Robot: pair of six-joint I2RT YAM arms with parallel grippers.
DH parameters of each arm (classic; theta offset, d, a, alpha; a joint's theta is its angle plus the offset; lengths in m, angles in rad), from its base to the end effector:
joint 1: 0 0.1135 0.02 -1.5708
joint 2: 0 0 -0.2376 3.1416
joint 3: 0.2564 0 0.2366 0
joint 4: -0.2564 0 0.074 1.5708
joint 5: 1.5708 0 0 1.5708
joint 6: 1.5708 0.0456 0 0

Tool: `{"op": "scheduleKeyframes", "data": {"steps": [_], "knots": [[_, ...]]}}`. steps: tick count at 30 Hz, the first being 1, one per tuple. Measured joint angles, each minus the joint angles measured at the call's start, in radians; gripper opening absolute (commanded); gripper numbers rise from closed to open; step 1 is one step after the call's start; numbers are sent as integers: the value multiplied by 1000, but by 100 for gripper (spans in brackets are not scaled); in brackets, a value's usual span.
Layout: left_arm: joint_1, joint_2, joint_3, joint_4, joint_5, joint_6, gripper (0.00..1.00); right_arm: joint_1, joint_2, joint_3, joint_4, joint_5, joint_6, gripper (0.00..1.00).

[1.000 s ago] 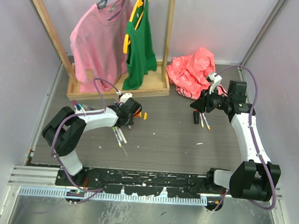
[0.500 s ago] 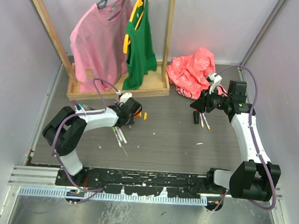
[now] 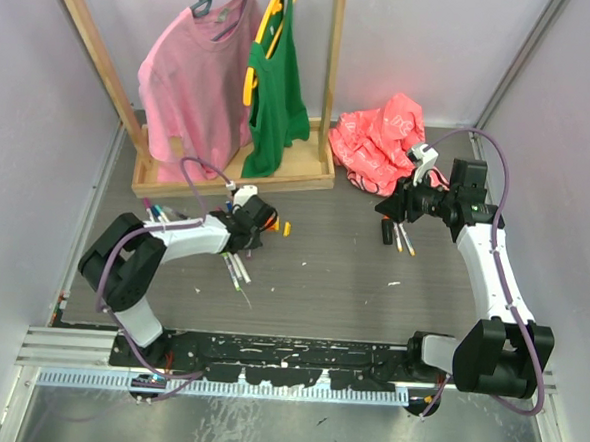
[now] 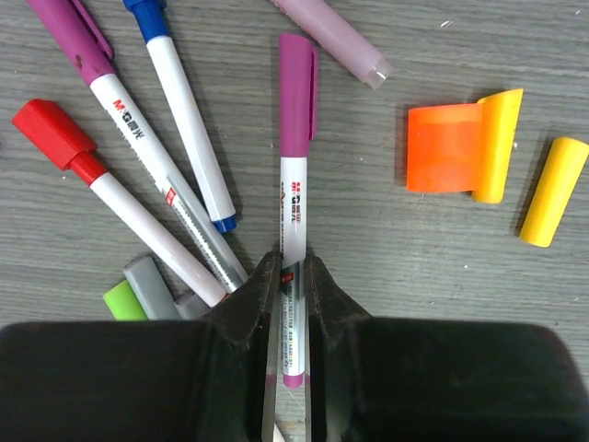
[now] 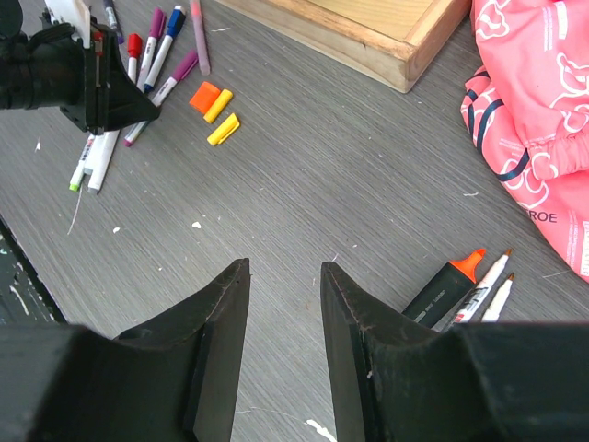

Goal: Open the pen caps
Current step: Pick up the pen from the center of the board.

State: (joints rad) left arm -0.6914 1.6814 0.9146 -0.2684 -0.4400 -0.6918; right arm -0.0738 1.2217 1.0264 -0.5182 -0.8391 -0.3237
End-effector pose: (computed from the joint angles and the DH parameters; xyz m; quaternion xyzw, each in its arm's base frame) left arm 0.2523 -0.1837 0.1349 -0.0579 0.9411 -0.0026 0.3331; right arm 0.2557 0.0151 0.2828 -0.2715 0.8031 0.2883 0.4453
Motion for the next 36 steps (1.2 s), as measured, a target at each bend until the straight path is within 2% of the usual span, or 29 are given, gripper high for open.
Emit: {"op": "scheduleKeyframes", "data": {"steps": [3, 9, 16, 19, 24, 28, 32, 36], "knots": [[0, -13, -10, -7, 2, 0, 0, 0, 0, 0, 0, 0, 0, 43], [0, -81, -43, -15, 19, 0, 0, 0, 0, 0, 0, -1, 0, 43], [0, -272, -143, 37, 73, 4, 0, 0, 0, 0, -3, -35, 6, 44], [0, -384, -230, 136, 141, 19, 0, 0, 0, 0, -3, -85, 13, 46], [0, -591, -421, 405, 296, 39, 0, 0, 1, -18, 12, -207, 41, 52], [-3, -698, -515, 603, 396, 34, 0, 0, -7, -75, 90, -315, 119, 57], [-46, -737, -546, 797, 447, 29, 0, 0, -46, -179, 283, -415, 295, 64], [-134, -735, -546, 950, 447, 40, 0, 23, -82, -286, 566, -467, 525, 70]]}}
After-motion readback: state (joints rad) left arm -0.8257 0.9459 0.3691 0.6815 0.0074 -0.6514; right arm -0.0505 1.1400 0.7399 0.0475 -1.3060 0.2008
